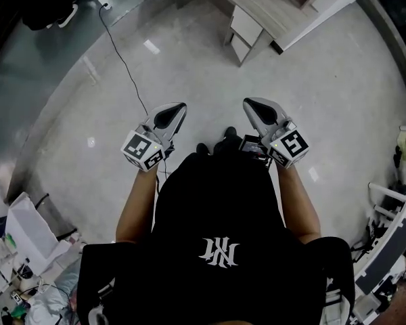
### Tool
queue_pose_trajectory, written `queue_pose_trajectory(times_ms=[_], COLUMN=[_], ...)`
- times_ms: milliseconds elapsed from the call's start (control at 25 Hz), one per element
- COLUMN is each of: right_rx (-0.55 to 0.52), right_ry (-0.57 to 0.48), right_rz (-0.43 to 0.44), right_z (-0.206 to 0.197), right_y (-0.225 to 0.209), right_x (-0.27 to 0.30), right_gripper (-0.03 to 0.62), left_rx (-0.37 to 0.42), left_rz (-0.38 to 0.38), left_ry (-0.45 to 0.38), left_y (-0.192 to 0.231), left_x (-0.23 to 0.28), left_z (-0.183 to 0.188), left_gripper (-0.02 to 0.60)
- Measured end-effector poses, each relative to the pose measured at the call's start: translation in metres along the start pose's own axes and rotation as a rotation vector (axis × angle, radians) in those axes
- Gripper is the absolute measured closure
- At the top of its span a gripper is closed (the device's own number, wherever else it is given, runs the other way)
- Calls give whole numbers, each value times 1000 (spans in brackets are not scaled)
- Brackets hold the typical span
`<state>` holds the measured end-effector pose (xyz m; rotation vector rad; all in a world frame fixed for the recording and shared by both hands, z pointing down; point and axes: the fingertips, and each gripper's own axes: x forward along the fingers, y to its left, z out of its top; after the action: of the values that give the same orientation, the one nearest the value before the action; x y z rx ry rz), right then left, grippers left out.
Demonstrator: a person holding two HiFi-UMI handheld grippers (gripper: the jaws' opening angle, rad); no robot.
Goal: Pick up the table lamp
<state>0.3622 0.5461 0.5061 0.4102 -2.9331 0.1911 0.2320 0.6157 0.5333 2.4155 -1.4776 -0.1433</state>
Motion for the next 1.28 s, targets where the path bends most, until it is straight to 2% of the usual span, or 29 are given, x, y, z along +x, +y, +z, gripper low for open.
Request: queue_pose_trajectory(times_ms=[280,560,840,960,1080,1280], right_rx=[1,-3,-9,8,4,6], right_ry=[0,8,-14,-21,-19,-24], right_rz=[-42,-50,-40,-5,36,36], right_z=[-2,-2,21,33,46,58], right_y=[-23,-70,-134,-161,-187,-246], right_x=[18,61,118,139,155,179], right_gripper=[592,592,592,592,592,592], left_rx=[54,50,61,55,47,52], left_rz=[131,242,299,324,328,351], left_ry=[-2,16,39,30,20,31], left_y=[32,83,147,175,194,233], left_x=[7,29,67,87,113,159], left_z=[6,13,35,52,71,88], left_gripper=[580,580,580,580,580,580])
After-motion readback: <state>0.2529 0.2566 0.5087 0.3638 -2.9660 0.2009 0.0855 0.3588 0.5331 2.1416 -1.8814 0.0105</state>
